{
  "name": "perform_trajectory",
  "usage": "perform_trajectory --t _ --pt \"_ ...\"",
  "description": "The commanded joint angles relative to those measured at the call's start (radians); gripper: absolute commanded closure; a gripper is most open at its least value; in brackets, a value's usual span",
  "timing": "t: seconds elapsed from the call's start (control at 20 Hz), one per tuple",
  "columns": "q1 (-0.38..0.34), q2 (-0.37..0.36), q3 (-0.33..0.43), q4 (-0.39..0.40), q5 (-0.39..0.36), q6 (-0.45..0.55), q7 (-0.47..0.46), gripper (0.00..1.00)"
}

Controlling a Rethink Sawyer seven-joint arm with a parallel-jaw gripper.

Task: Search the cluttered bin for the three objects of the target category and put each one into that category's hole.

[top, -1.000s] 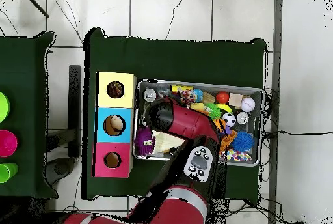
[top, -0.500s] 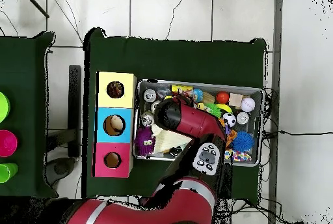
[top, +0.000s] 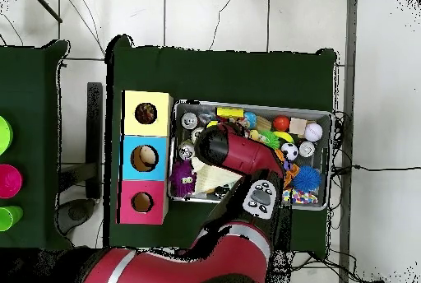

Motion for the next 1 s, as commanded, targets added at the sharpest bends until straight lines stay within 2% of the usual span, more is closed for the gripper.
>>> perform_trajectory --t 0.05,0.25,0.3,0.8,1.0 --pt "-0.014 0.031 0.057 -0.018 0.025 -0.066 0.208 0.00" --pt "-0.024 0.021 0.079 -0.008 0.004 -0.082 0.187 0.00" --pt "-0.026 0.018 0.084 -0.005 0.000 -0.084 0.183 1.00" --pt "-0.034 0.011 0.097 0.016 -0.003 -0.100 0.183 1.00" --pt "-0.008 0.011 0.066 0.022 0.030 -0.082 0.222 1.00"
